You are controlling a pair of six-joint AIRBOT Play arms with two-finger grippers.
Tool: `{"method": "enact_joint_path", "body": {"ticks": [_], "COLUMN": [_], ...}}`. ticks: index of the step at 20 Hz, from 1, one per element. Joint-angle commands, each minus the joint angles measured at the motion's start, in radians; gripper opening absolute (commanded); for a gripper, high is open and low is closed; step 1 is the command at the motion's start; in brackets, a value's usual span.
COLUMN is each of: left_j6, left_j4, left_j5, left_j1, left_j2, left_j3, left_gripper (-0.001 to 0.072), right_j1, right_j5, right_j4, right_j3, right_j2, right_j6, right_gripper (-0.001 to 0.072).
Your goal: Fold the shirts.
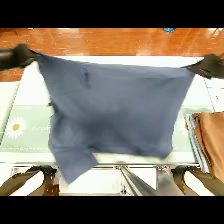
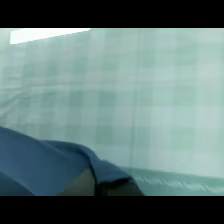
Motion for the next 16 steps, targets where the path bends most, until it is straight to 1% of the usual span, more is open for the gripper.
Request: {"method": "enact_joint_path", "body": {"ticks": [1,3,6,7,8,9,10,12,14,15,16], "left_j6": [0.028,0.014,0.013,0.012,0.012,0.009,0.009,0.004,-0.046,-0.048,-0.028], "left_j4": [-0.119,-0.171,-0.253,-0.260,-0.259,-0.257,-0.249,-0.213,-0.179,-0.176,-0.175], "left_j5": [0.103,0.078,0.027,0.014,0.006,-0.013,-0.050,-0.195,-0.394,-0.508,-0.602], "left_j1": [-0.028,-0.027,-0.028,-0.026,-0.022,-0.011,0.012,0.101,0.224,0.287,0.338], "left_j2": [-0.361,-0.535,-0.702,-0.731,-0.743,-0.747,-0.746,-0.745,-0.738,-0.732,-0.727], "left_j3": [0.159,0.325,0.490,0.509,0.511,0.512,0.518,0.564,0.595,0.594,0.591], "left_gripper": [0.0021,0.0021,0.0021,0.0062,0.0257,0.0499,0.0509,0.0508,0.0508,0.0508,0.0508], "right_j1": [0.005,0.016,0.016,0.014,0.012,0.006,-0.003,-0.061,-0.156,-0.195,-0.220], "right_j5": [-0.137,-0.163,-0.206,-0.230,-0.249,-0.262,-0.262,-0.219,-0.082,0.001,0.078], "right_j4": [0.180,0.221,0.290,0.328,0.370,0.394,0.391,0.391,0.387,0.357,0.273], "right_j3": [0.066,0.187,0.337,0.356,0.365,0.366,0.366,0.366,0.366,0.365,0.359], "right_j2": [-0.316,-0.491,-0.693,-0.732,-0.759,-0.769,-0.768,-0.745,-0.702,-0.673,-0.634], "right_j6": [-0.070,-0.059,0.057,0.074,0.088,0.087,0.085,0.056,0.008,-0.043,-0.060], "right_gripper": [0.0021,0.0022,0.0025,0.0111,0.0298,0.0421,0.0414,0.0413,0.0413,0.0408,0.0409]}}
